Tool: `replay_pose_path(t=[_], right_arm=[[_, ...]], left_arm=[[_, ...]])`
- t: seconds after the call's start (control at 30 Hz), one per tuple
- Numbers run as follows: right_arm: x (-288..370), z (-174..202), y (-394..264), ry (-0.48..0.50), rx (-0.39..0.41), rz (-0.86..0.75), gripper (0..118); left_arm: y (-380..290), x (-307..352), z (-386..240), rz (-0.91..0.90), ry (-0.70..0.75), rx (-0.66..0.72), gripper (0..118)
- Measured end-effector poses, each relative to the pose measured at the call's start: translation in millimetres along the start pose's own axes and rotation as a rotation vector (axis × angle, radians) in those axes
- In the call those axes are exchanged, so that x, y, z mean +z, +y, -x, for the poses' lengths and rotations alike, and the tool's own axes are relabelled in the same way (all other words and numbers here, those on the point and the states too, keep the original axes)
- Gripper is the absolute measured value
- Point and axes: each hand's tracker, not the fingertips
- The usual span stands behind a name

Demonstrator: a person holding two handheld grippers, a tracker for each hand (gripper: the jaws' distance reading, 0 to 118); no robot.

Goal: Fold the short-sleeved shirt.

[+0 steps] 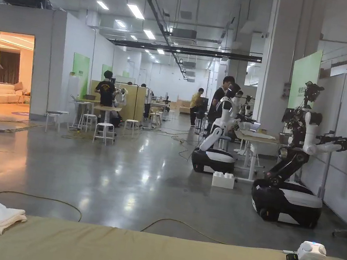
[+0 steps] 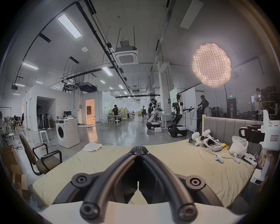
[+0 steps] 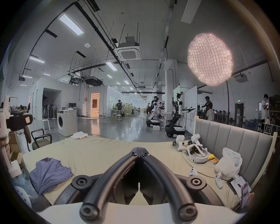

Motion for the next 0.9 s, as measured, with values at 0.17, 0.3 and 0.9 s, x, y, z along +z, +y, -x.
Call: replay_pose_path(t=[0.17,0.3,0.9], right_arm=[[-2,-3,2,-0.017,0.037,0.003,0],[-12,-1,0,-0.021,0.28,0.092,0],[-18,20,-67,0.011,1.038,0.069,0]], left_arm=[[0,-5,8,0.03,-0.02,0.023,0],[-6,-9,1,0.053,0.058,-0.291,0],[-49,-8,-38,0.065,0.068,-0.932,0]])
